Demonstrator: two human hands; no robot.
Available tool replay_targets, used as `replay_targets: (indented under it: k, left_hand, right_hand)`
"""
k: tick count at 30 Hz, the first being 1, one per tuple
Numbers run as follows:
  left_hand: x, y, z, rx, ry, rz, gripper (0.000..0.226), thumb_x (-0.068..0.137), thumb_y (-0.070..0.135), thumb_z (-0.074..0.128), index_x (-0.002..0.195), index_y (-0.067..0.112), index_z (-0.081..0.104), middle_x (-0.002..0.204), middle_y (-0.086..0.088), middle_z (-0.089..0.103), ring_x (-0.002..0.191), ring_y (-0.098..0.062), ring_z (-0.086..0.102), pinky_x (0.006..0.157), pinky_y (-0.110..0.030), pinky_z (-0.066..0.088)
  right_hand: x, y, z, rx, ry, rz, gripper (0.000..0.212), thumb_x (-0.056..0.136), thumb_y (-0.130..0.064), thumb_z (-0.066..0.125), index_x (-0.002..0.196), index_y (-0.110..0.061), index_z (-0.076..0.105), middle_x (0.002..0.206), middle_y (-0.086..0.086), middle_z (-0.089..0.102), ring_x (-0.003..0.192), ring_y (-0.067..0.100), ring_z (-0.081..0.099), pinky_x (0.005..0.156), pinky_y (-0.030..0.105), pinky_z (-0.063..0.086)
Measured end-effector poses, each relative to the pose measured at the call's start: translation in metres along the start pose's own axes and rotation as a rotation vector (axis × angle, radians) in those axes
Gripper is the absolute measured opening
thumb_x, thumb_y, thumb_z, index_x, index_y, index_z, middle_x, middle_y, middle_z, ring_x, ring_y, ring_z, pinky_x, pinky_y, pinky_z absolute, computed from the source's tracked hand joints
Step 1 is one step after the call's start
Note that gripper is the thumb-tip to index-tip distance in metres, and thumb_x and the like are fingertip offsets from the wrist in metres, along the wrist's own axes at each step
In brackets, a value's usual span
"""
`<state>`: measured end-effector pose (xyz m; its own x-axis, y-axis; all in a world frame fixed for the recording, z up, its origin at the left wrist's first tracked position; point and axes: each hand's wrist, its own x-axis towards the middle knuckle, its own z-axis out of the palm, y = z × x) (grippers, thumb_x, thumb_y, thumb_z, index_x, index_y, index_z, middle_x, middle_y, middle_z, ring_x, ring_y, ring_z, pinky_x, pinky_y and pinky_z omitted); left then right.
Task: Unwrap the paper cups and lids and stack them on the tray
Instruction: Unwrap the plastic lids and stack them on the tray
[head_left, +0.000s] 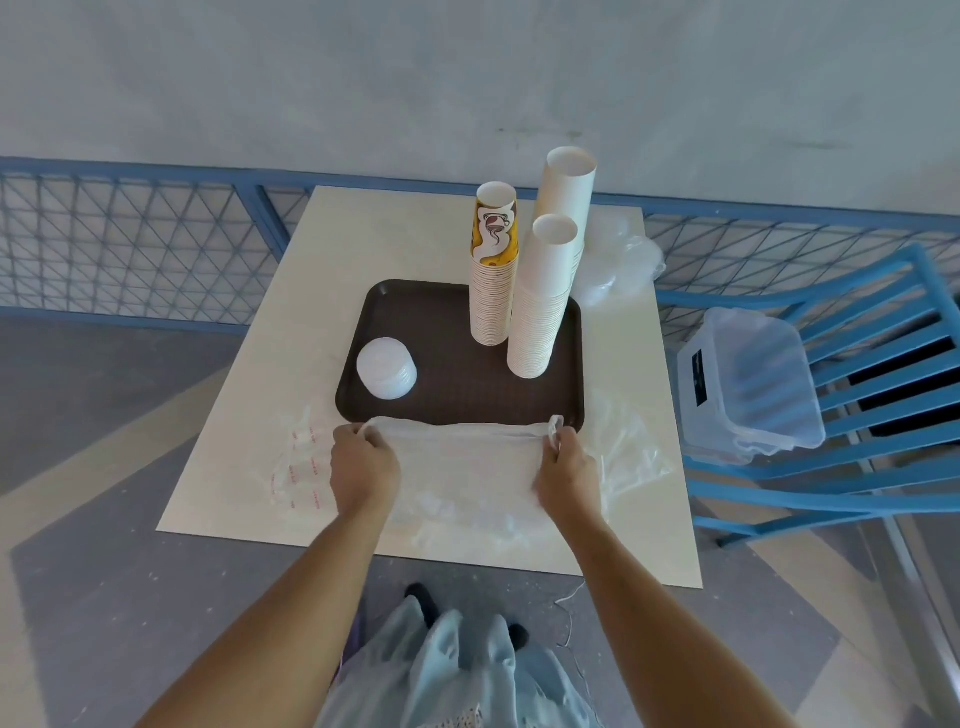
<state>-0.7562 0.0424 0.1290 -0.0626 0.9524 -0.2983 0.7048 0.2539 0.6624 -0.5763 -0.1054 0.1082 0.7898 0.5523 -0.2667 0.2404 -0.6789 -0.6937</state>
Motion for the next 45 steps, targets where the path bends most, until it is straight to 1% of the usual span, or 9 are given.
replay_targets:
  k: [5, 9, 13, 21, 25, 29, 34, 40, 45]
  left_hand:
    - [0.027, -0.027, 0.011, 0.196, -0.052, 0.363, 0.028, 0.105, 0.030, 0.056, 0.129, 0.017, 0.050, 0.117, -0.004, 0.068, 0.098, -0.030, 0.067, 0.082, -0.045, 0.057]
    - [0.041, -0.035, 0.020, 0.028, -0.273, 0.245, 0.039, 0.098, 0.018, 0.060, 0.136, 0.020, 0.052, 0.117, 0.000, 0.063, 0.106, -0.022, 0.064, 0.085, -0.036, 0.055]
    - [0.043, -0.049, 0.028, 0.008, -0.116, 0.337, 0.048, 0.099, 0.011, 0.064, 0.142, 0.023, 0.048, 0.127, 0.001, 0.058, 0.108, -0.018, 0.061, 0.093, -0.038, 0.057]
    - [0.049, -0.068, 0.038, 0.415, -0.139, 0.559, 0.060, 0.093, 0.016, 0.070, 0.144, 0.027, 0.040, 0.119, -0.011, 0.042, 0.072, -0.034, 0.062, 0.055, -0.039, 0.055]
    - [0.039, -0.070, 0.038, 0.585, 0.020, 0.583, 0.066, 0.085, 0.025, 0.074, 0.145, 0.017, 0.047, 0.124, -0.020, 0.045, 0.105, -0.041, 0.052, 0.082, -0.054, 0.055]
    - [0.027, -0.070, 0.036, 0.604, -0.012, 0.980, 0.061, 0.091, 0.034, 0.068, 0.146, 0.013, 0.052, 0.146, -0.022, 0.044, 0.136, -0.044, 0.043, 0.119, -0.060, 0.031]
    - [0.021, -0.088, 0.052, 0.708, -0.284, 1.070, 0.066, 0.100, 0.050, 0.053, 0.157, 0.016, 0.044, 0.165, -0.014, 0.033, 0.153, -0.035, 0.031, 0.125, -0.055, 0.026]
    - [0.025, -0.113, 0.067, 0.829, -0.329, 0.970, 0.084, 0.099, 0.065, 0.043, 0.165, 0.016, 0.026, 0.174, -0.017, 0.008, 0.160, -0.037, 0.010, 0.124, -0.063, 0.022]
    - [0.030, -0.121, 0.068, 0.847, -0.323, 0.972, 0.087, 0.099, 0.074, 0.036, 0.167, 0.025, 0.014, 0.174, -0.016, 0.004, 0.161, -0.035, 0.006, 0.124, -0.064, 0.020]
  right_hand:
    - [0.014, 0.018, 0.014, -0.020, -0.010, 0.035, 0.021, 0.111, -0.028, 0.033, 0.112, -0.015, 0.049, 0.083, 0.014, 0.066, 0.069, 0.034, 0.063, 0.060, 0.049, 0.055]
    - [0.027, 0.036, 0.021, -0.073, -0.022, 0.065, 0.027, 0.112, -0.029, 0.031, 0.126, -0.012, 0.048, 0.091, 0.019, 0.067, 0.075, 0.039, 0.065, 0.061, 0.044, 0.053]
    - [0.033, 0.047, 0.028, -0.142, -0.059, 0.091, 0.023, 0.112, -0.030, 0.030, 0.119, -0.013, 0.045, 0.073, 0.003, 0.052, 0.066, 0.032, 0.055, 0.061, 0.038, 0.044]
    - [0.036, 0.054, 0.038, -0.182, -0.085, 0.133, 0.023, 0.108, -0.041, 0.041, 0.114, -0.018, 0.039, 0.093, 0.019, 0.069, 0.072, 0.038, 0.059, 0.064, 0.038, 0.042]
    - [0.029, 0.035, 0.024, -0.062, -0.170, 0.153, 0.040, 0.106, -0.046, 0.045, 0.133, -0.018, 0.036, 0.121, 0.024, 0.068, 0.101, 0.046, 0.066, 0.075, 0.040, 0.043]
    - [0.006, 0.019, 0.005, -0.203, -0.120, 0.005, 0.058, 0.100, -0.039, 0.058, 0.148, -0.019, 0.031, 0.138, 0.018, 0.051, 0.120, 0.041, 0.052, 0.097, 0.049, 0.046]
    - [-0.026, -0.008, 0.019, -0.309, 0.257, -0.496, 0.050, 0.088, -0.015, 0.067, 0.136, -0.009, 0.057, 0.138, 0.018, 0.047, 0.126, 0.039, 0.046, 0.103, 0.050, 0.043]
    - [-0.013, 0.014, 0.112, -0.463, -0.091, -0.690, 0.044, 0.097, -0.012, 0.056, 0.141, -0.012, 0.054, 0.149, 0.016, 0.047, 0.144, 0.035, 0.041, 0.111, 0.051, 0.045]
    - [-0.002, 0.049, 0.128, -0.623, -0.269, -0.614, 0.058, 0.110, -0.041, 0.029, 0.164, -0.021, 0.026, 0.174, 0.010, 0.009, 0.161, 0.030, 0.001, 0.128, 0.055, 0.014]
